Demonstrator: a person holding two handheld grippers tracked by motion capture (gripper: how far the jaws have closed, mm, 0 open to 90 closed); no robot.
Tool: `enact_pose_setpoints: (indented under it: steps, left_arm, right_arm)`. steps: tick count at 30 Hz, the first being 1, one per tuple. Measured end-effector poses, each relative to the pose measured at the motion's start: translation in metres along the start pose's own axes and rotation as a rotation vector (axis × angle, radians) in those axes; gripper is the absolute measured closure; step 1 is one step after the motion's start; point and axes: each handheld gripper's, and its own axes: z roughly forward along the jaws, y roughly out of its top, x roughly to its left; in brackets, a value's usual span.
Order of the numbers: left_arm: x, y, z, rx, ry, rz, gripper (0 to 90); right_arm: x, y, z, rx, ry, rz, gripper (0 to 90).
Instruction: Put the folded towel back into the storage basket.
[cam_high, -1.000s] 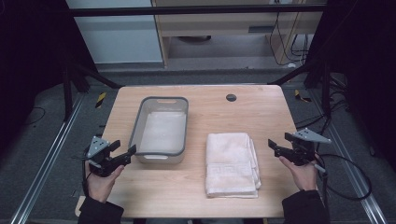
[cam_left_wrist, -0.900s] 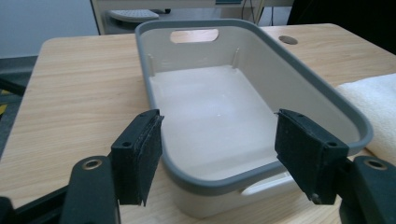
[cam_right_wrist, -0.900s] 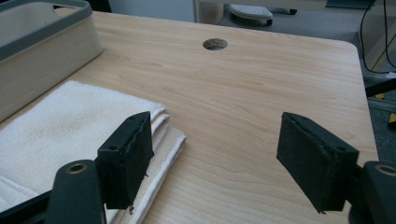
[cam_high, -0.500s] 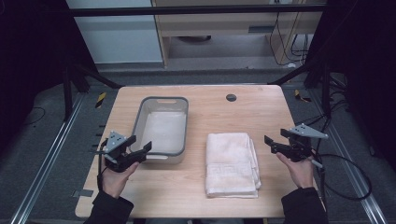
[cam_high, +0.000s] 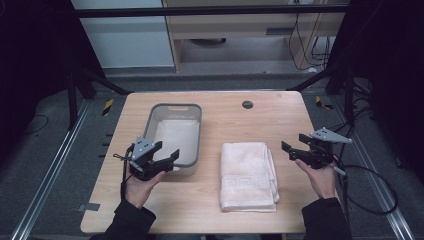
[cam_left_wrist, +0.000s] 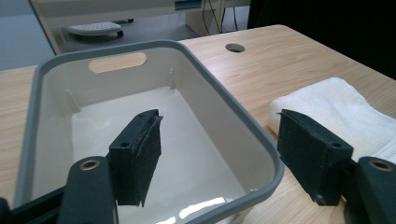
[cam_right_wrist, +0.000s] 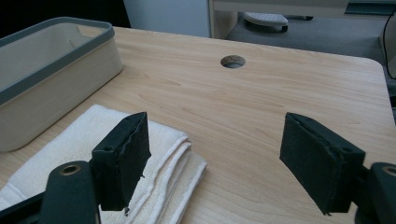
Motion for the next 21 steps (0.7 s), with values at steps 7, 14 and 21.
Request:
enact_pose_setpoints:
  steps: [7, 14, 21]
  left_arm:
    - [-0.013, 0.004, 0.008, 0.006, -0.022, 0.014, 29.4]
    - [-0.029, 0.005, 0.020, 0.022, -0.055, 0.037, 29.5]
    - [-0.043, 0.006, 0.029, 0.037, -0.081, 0.052, 29.6]
  right_arm:
    - [0.002, 0.004, 0.002, 0.003, 0.004, 0.001, 24.4]
    - [0.004, 0.012, 0.003, 0.001, 0.010, -0.002, 24.8]
    - [0.005, 0.015, 0.005, 0.010, 0.019, -0.007, 25.3]
